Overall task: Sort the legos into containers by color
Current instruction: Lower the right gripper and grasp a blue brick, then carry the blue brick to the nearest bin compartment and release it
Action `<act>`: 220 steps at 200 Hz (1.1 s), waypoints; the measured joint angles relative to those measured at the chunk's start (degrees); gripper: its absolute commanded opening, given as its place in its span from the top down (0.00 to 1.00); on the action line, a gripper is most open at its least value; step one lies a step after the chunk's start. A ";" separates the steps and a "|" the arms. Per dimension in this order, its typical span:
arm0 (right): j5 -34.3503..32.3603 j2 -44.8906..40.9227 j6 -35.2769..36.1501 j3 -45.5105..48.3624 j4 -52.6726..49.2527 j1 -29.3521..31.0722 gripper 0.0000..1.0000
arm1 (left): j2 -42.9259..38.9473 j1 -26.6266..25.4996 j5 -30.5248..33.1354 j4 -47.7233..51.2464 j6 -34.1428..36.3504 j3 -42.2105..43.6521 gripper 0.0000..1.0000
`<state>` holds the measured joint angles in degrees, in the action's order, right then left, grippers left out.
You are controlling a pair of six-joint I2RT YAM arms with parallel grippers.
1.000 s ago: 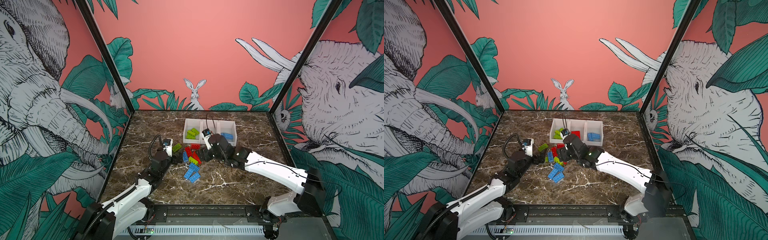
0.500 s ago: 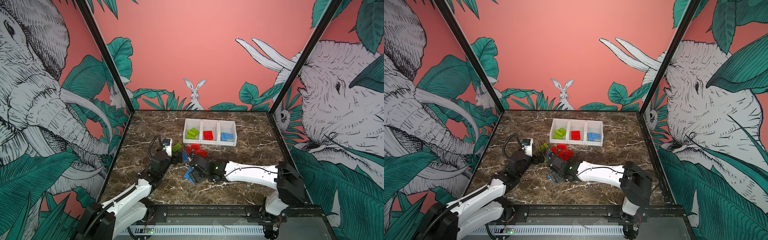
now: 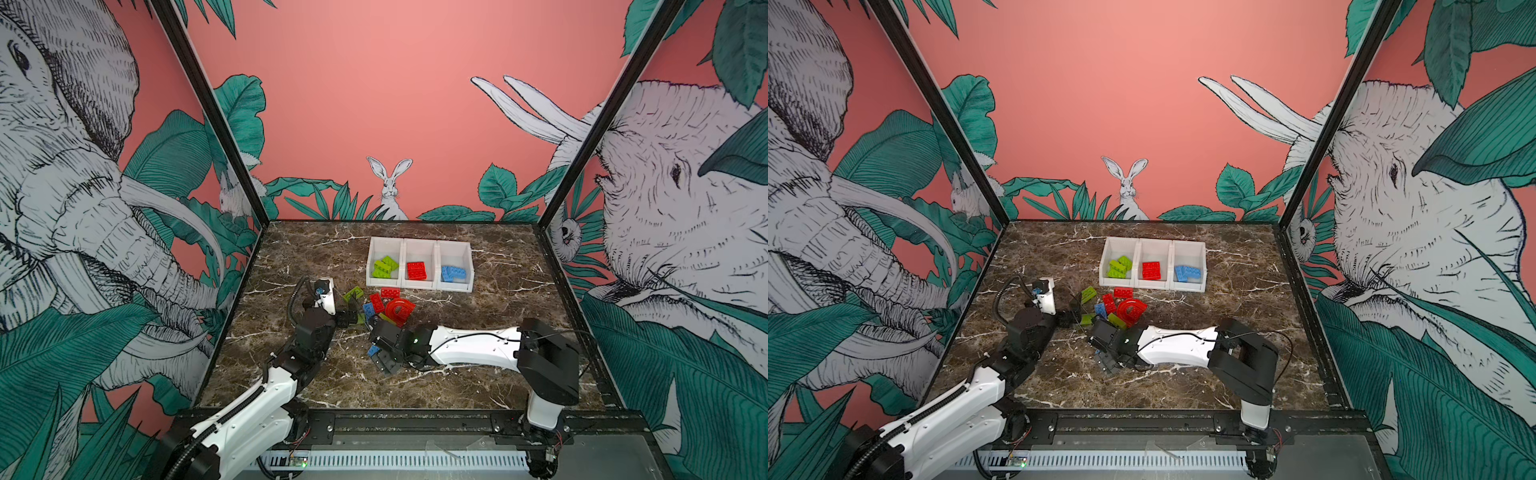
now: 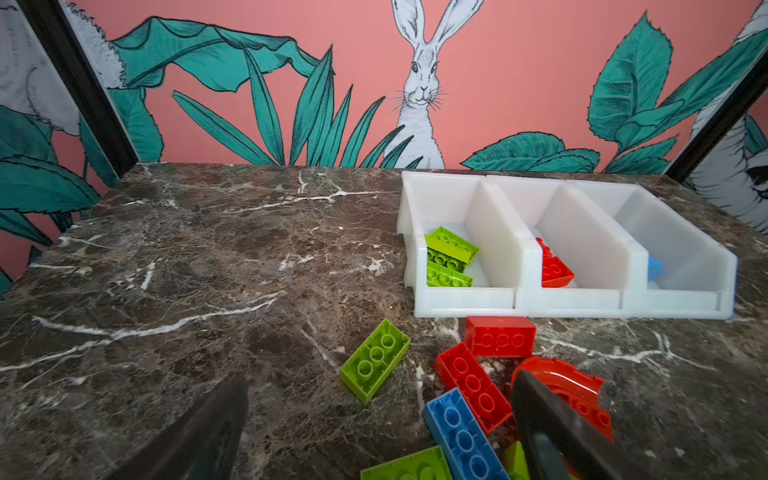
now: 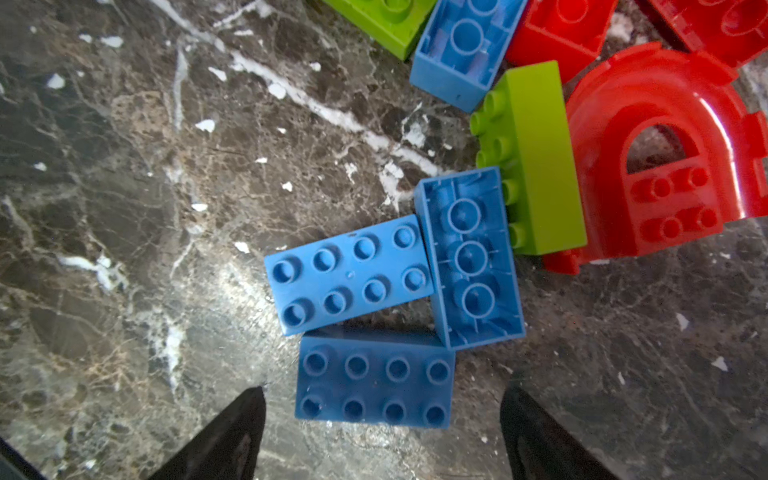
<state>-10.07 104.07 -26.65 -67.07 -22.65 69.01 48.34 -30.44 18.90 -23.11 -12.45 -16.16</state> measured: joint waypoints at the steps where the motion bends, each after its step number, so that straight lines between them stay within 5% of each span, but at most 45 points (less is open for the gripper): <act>1: 0.02 0.04 0.00 0.00 0.02 0.00 0.13 | 0.00 0.00 0.04 0.00 0.00 0.00 0.01; 56: 0.44 2.95 -0.17 0.00 1.77 0.00 0.20 | 1.81 0.00 0.63 0.00 -0.07 0.02 0.01; 155: 0.81 3.41 -1.40 0.66 4.20 -0.87 0.47 | 2.12 0.00 -0.35 -0.37 -0.07 0.02 0.01; 220: -0.94 0.07 -1.68 4.63 4.98 -0.98 0.51 | 2.67 0.00 -1.62 -0.57 -0.07 0.02 0.01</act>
<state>-11.00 104.14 -28.34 -62.43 -17.67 68.03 51.00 -30.44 17.28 -23.68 -12.51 -16.14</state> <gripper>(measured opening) 0.620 0.991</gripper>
